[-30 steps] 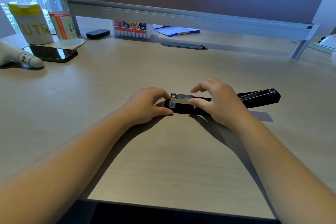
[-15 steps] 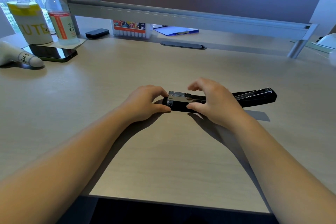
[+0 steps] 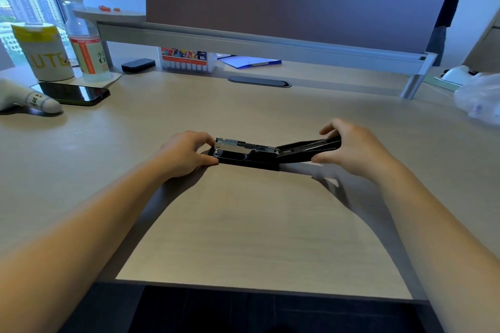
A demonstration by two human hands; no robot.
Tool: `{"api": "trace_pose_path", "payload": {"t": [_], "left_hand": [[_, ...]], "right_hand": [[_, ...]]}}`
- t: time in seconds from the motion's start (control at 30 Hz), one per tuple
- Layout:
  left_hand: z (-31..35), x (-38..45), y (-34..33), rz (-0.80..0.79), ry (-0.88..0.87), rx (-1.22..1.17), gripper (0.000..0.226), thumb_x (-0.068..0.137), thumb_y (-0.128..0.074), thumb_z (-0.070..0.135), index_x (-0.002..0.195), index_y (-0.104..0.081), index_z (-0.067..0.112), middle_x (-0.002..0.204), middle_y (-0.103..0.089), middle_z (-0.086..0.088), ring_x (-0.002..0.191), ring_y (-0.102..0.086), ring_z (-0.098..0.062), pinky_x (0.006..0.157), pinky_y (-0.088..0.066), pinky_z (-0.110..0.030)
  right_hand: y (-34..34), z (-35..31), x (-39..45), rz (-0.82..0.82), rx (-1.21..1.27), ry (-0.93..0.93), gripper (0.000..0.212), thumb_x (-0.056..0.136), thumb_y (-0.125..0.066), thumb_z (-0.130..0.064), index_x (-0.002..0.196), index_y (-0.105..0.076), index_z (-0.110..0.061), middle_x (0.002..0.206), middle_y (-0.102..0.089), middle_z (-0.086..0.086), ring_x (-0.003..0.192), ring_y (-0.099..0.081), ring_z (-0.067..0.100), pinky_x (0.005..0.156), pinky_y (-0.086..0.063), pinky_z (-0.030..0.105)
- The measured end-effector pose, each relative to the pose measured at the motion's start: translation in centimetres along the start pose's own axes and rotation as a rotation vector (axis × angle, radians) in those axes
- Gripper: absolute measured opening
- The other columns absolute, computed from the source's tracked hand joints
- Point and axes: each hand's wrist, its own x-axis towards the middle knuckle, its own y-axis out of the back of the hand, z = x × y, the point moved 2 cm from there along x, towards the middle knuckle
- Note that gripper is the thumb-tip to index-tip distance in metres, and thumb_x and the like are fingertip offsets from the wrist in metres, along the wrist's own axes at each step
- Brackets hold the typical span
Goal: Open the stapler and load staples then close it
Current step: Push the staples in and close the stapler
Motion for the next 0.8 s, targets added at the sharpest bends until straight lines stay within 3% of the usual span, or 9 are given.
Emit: {"api": "trace_pose_path", "payload": {"t": [0.13,0.27,0.43,0.53,0.63,0.8], "left_hand": [[-0.1,0.0,-0.1,0.01,-0.003,0.003,0.038,0.079,-0.061,0.026,0.115,-0.054,0.017,0.123,-0.055,-0.013,0.114,-0.045,-0.029,0.091,-0.037,-0.037],[0.1,0.2,-0.2,0.008,-0.008,0.023,0.039,0.079,-0.061,0.028,0.115,-0.054,0.018,0.123,-0.055,-0.012,0.114,-0.045,-0.029,0.094,-0.038,-0.04],[0.2,0.3,-0.3,0.012,-0.019,0.034,0.039,0.078,-0.061,0.031,0.115,-0.054,0.018,0.122,-0.056,-0.011,0.115,-0.046,-0.028,0.096,-0.041,-0.042],[0.4,0.2,-0.5,0.014,-0.021,0.042,0.04,0.079,-0.06,0.032,0.116,-0.053,0.019,0.122,-0.056,-0.009,0.114,-0.046,-0.028,0.097,-0.041,-0.044],[0.5,0.2,-0.6,0.016,-0.033,0.047,0.04,0.079,-0.059,0.033,0.116,-0.053,0.021,0.123,-0.057,-0.008,0.115,-0.046,-0.027,0.098,-0.039,-0.044],[0.1,0.2,-0.8,0.045,-0.049,-0.007,0.036,0.077,-0.061,0.033,0.111,-0.056,0.022,0.121,-0.058,-0.005,0.115,-0.046,-0.025,0.1,-0.036,-0.043]], "right_hand": [[0.0,0.5,0.1,0.116,0.377,0.05,0.057,0.062,-0.077,-0.005,0.106,-0.044,-0.019,0.09,-0.047,0.003,0.081,-0.048,0.019,0.062,-0.039,0.019],[-0.5,0.3,0.2,0.225,0.631,0.063,0.063,0.061,-0.076,0.0,0.106,-0.04,-0.024,0.08,-0.047,-0.004,0.074,-0.05,0.007,0.066,-0.044,0.009],[-1.5,-1.2,1.1,0.196,0.919,0.046,0.046,0.066,-0.068,0.008,0.09,-0.045,-0.024,0.084,-0.053,-0.002,0.083,-0.056,0.021,0.082,-0.05,0.035],[-2.9,-2.6,1.2,0.146,0.832,0.092,0.029,0.076,-0.063,-0.003,0.092,-0.046,-0.02,0.084,-0.052,-0.004,0.084,-0.056,0.022,0.077,-0.05,0.031],[-4.1,-4.0,1.4,0.102,0.742,0.127,0.03,0.081,-0.059,-0.01,0.108,-0.046,-0.015,0.088,-0.054,-0.002,0.082,-0.055,0.018,0.07,-0.049,0.025],[-5.4,-5.6,1.8,0.08,0.501,0.226,0.038,0.082,-0.057,-0.011,0.118,-0.05,-0.019,0.103,-0.055,0.003,0.098,-0.052,0.023,0.089,-0.046,0.039]]}}
